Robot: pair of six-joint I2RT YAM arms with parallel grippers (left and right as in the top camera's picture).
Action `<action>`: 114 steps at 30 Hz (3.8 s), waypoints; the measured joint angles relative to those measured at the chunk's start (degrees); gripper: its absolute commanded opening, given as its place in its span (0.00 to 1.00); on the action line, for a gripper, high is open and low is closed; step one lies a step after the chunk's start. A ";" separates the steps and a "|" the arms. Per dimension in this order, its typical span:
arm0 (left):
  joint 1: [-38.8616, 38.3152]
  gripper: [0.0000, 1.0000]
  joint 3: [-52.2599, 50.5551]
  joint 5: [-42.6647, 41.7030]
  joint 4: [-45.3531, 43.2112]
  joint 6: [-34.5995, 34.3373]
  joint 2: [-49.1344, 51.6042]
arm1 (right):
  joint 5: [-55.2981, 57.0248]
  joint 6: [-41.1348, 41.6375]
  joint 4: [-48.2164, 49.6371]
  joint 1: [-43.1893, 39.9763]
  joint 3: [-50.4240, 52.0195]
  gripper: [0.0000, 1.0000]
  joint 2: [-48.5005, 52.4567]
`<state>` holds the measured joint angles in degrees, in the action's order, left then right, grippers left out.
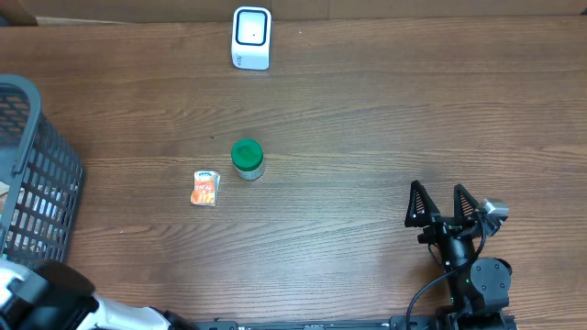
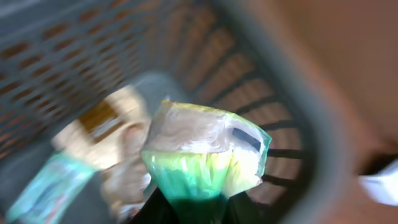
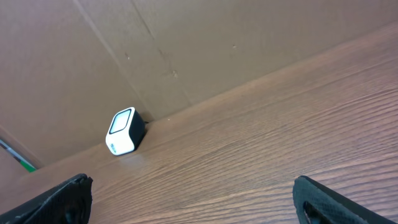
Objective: Scan the item barcode
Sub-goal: 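Reach into the basket and grasp the teal tissue pack, then hold the teal pack under the scanner, then set it down right of jar, then move the left gripper back into the basket toward the Pantree bag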
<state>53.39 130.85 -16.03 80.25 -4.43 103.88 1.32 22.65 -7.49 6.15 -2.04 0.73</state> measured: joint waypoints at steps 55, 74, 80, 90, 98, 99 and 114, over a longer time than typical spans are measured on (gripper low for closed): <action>-84.59 1.00 -40.19 15.50 -22.86 -22.64 2.23 | -0.02 0.00 0.02 0.00 0.00 1.00 0.00; -74.69 1.00 1.36 8.41 8.50 -16.41 2.23 | -0.02 0.00 0.00 0.00 0.00 1.00 0.00; -60.76 0.98 18.82 6.97 15.47 -14.64 2.23 | 0.00 0.00 0.00 0.00 0.00 1.00 0.00; -34.71 0.95 31.78 6.84 16.22 -14.43 2.10 | -0.02 -0.02 0.02 0.00 0.00 1.00 0.00; -19.85 0.93 32.13 7.15 16.31 -12.98 1.99 | 0.00 0.00 0.00 0.00 0.00 1.00 0.00; -19.02 0.94 31.98 7.28 16.31 -12.94 1.97 | -0.02 0.00 0.00 0.00 0.00 1.00 0.00; -7.58 0.96 9.27 14.10 12.24 -16.13 1.84 | -0.02 -0.02 0.02 0.00 0.00 1.00 0.00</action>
<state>45.80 140.11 -1.93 92.49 -20.56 105.71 1.30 22.63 -7.46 6.15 -2.04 0.73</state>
